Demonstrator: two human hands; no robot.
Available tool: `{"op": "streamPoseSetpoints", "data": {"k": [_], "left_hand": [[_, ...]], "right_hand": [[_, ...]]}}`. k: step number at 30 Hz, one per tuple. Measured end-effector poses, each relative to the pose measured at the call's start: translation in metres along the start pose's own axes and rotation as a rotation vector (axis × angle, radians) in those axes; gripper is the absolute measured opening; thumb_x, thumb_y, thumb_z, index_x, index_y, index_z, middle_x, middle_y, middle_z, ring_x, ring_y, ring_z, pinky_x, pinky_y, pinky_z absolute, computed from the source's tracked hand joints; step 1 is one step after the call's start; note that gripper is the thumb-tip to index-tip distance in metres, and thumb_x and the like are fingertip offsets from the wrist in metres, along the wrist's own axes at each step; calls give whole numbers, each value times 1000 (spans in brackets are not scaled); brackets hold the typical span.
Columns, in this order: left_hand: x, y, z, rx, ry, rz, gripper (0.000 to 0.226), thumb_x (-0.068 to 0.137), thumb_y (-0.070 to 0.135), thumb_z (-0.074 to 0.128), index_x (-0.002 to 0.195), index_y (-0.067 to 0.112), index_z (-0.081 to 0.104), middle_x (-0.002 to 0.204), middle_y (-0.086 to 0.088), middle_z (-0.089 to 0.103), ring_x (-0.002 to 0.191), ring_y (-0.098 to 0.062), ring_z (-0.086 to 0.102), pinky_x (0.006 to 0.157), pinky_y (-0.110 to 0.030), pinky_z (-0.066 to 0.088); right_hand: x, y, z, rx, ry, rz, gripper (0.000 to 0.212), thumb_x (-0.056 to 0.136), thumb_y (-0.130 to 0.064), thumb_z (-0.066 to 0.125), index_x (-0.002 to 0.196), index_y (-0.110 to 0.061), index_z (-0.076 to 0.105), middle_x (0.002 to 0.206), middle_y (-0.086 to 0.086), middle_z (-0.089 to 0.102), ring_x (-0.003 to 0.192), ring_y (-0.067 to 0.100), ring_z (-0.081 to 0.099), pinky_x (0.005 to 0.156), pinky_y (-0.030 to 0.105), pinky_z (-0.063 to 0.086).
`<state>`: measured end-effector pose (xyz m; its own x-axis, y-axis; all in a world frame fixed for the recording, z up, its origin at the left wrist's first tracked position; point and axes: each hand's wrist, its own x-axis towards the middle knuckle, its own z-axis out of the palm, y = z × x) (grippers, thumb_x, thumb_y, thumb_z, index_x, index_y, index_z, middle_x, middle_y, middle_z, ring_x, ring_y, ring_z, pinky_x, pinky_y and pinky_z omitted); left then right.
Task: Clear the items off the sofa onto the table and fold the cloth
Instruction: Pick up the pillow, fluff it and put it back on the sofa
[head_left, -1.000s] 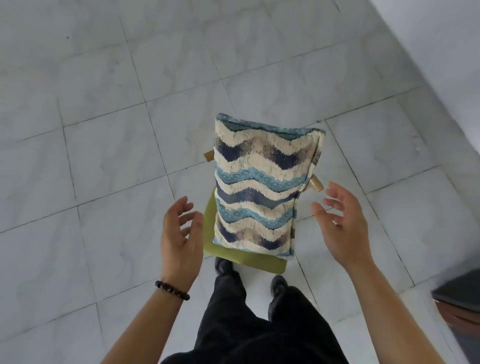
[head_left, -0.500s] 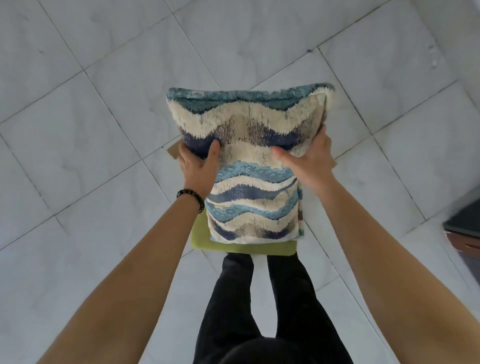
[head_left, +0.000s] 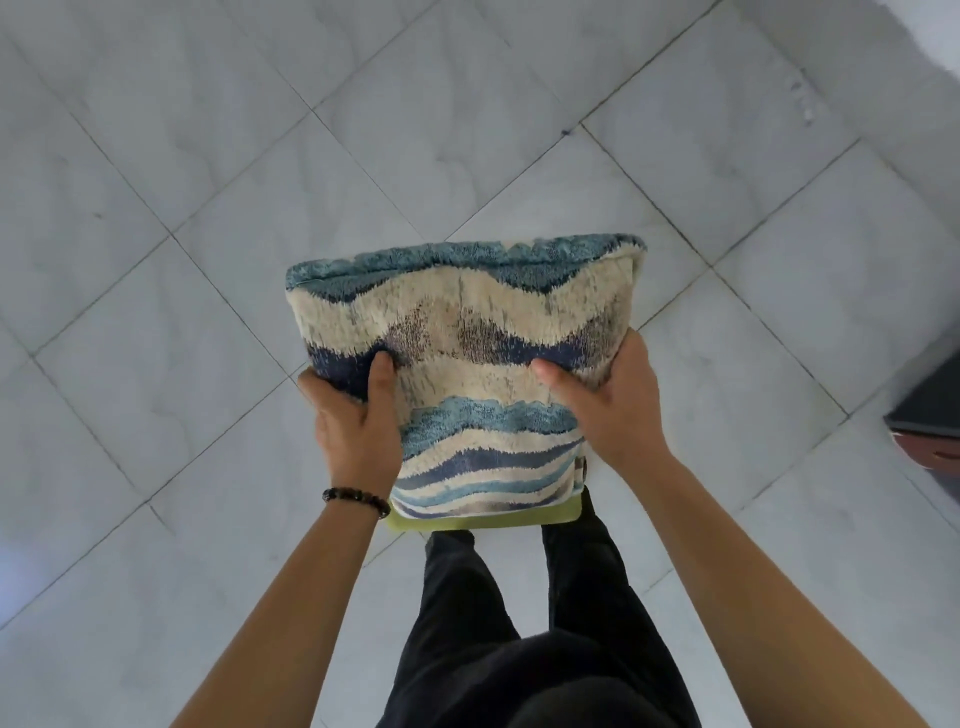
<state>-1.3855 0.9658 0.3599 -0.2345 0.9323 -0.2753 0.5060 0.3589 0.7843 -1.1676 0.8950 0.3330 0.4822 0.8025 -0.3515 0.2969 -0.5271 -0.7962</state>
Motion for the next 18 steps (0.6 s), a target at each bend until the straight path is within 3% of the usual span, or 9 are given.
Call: {"op": "streamPoseSetpoints", "data": {"k": [2,6,8,11,14,16,18], "left_hand": [[-7,16,4,-15,-39,56,40,94,36,59,101,7,34,79,12,49,58,11,48,55,-25,40],[-31,43,13,-101,-183,182,37,95,28,59,106,1,36,83,14,49,61,15,51,53,-8,38],[-49,57,16,-137,-267,247,47,95,35,58,114,-2,38,85,12,51,65,8,52,57,-16,42],[-92,82,21,-230,-386,352,47,96,34,56,113,-4,37,98,-12,57,82,-16,56,67,-32,44],[-152,113,29,-282,-530,451,33,97,29,56,97,5,33,78,4,41,59,6,43,55,-16,35],[-195,127,39,-334,-619,502,31,96,27,58,93,8,33,75,9,37,57,10,41,57,-12,36],[-240,138,49,-366,-726,536,27,95,30,60,88,18,36,77,10,40,60,10,42,60,-13,38]], "right_hand": [[-15,-2,-13,41,92,32,58,69,-68,75,114,-38,53,111,0,64,104,16,63,82,41,58],[-63,-7,-47,104,293,99,66,65,-67,78,117,-37,50,116,-1,62,109,15,61,88,44,56],[-96,-10,-68,125,410,125,69,65,-65,79,120,-33,51,117,-1,60,109,14,60,90,43,56],[-159,-17,-102,127,608,174,67,69,-50,84,122,-26,51,114,-1,52,102,6,53,90,30,50],[-228,-14,-135,144,838,197,68,67,-48,87,120,-29,50,112,-4,47,97,-16,47,82,10,41],[-275,-5,-155,179,978,202,77,65,-52,86,128,-29,50,115,-8,46,101,-21,45,85,10,40],[-322,9,-176,218,1102,197,88,66,-58,81,141,-35,42,119,-14,45,109,-15,45,90,13,42]]}}
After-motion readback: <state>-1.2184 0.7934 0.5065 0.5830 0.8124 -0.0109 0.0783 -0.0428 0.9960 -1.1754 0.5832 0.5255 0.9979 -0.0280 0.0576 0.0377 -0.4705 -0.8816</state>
